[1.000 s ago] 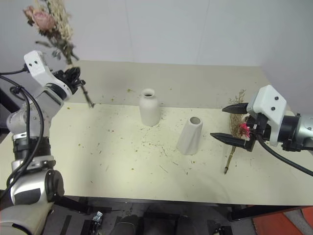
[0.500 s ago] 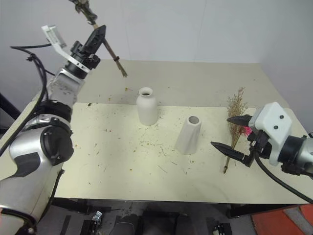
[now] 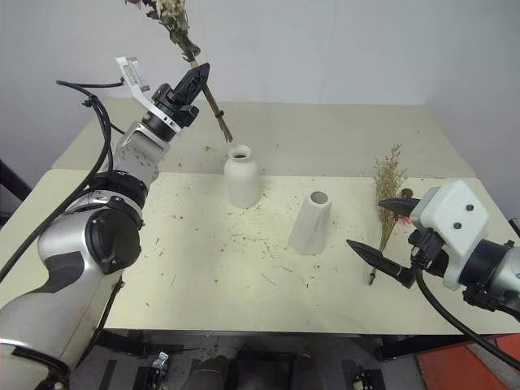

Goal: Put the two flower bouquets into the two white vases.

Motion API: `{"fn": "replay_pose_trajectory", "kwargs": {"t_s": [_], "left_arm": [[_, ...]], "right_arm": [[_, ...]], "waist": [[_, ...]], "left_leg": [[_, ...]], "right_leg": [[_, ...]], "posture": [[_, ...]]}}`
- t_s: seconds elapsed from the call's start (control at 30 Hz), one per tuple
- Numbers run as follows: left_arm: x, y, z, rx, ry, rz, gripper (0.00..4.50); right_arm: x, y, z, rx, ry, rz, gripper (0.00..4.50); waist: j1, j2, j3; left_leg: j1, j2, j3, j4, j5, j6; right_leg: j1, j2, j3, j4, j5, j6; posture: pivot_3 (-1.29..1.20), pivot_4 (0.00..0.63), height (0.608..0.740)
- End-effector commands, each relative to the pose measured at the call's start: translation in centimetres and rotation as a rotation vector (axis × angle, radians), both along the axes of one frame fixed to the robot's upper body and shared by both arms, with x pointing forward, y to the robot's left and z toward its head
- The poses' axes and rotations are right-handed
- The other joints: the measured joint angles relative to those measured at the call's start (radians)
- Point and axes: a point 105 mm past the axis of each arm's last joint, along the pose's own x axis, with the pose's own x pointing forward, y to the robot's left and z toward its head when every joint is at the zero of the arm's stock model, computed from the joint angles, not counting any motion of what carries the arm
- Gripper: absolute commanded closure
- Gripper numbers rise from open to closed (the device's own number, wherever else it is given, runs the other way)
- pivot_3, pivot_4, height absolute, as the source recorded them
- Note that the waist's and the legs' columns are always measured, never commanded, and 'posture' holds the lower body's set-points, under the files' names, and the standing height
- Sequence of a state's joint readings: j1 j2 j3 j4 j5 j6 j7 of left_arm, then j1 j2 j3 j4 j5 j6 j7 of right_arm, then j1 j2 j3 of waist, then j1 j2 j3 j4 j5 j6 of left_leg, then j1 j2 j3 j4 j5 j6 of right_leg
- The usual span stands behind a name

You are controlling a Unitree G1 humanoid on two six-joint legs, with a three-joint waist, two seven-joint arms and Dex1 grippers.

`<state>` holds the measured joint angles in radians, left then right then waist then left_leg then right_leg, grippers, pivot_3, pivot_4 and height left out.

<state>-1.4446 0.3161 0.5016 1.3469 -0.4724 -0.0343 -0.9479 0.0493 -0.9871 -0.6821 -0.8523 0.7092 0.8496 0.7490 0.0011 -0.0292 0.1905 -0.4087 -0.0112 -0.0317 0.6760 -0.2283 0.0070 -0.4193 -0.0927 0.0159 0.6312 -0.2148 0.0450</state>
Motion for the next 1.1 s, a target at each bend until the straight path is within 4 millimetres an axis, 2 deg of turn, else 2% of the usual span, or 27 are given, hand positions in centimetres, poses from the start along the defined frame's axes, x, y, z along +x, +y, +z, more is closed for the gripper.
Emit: {"fn": "replay_pose_trajectory", "kwargs": {"t_s": [0.03, 0.33, 0.63, 0.83, 1.1], "left_arm": [[-0.1, -0.4, 0.9, -0.009, -0.031, 0.011, 4.39], [0.5, -1.5, -1.1, 0.071, 0.014, 0.048, 4.39], [0.5, -2.2, -1.7, 0.089, 0.023, 0.039, 4.39], [0.2, -4.0, -2.9, 0.174, 0.008, -0.001, 4.39], [0.3, -3.9, -3.7, 0.215, 0.012, 0.014, 4.39]], "right_arm": [[-0.4, 0.0, 0.8, -0.011, -0.043, -0.018, 0.00], [-0.9, 0.1, 0.9, -0.019, -0.046, -0.037, 0.00], [-1.4, 0.1, 1.1, -0.028, -0.050, -0.041, 0.00], [-1.2, 0.2, 1.1, -0.032, -0.061, -0.045, 0.00], [-1.3, 0.1, 1.3, -0.026, -0.073, -0.054, 0.00]], "waist": [[0.000, 0.000, 0.000], [-0.001, 0.000, 0.000], [0.002, 0.000, 0.000], [0.003, 0.000, 0.000], [0.003, 0.000, 0.000]], "left_leg": [[0.000, 0.000, 0.000, 0.000, 0.000, 0.000], [0.000, 0.000, 0.000, 0.000, 0.000, 0.000], [0.000, 0.000, 0.000, 0.000, 0.000, 0.000], [0.000, 0.000, 0.000, 0.000, 0.000, 0.000], [0.000, 0.000, 0.000, 0.000, 0.000, 0.000]], "right_leg": [[0.000, 0.000, 0.000, 0.000, 0.000, 0.000], [0.000, 0.000, 0.000, 0.000, 0.000, 0.000], [0.000, 0.000, 0.000, 0.000, 0.000, 0.000], [0.000, 0.000, 0.000, 0.000, 0.000, 0.000], [0.000, 0.000, 0.000, 0.000, 0.000, 0.000]], "posture": [[0.00, 0.150, 0.740], [0.00, 0.150, 0.740], [0.00, 0.150, 0.740], [0.00, 0.150, 0.740], [0.00, 0.150, 0.740]]}}
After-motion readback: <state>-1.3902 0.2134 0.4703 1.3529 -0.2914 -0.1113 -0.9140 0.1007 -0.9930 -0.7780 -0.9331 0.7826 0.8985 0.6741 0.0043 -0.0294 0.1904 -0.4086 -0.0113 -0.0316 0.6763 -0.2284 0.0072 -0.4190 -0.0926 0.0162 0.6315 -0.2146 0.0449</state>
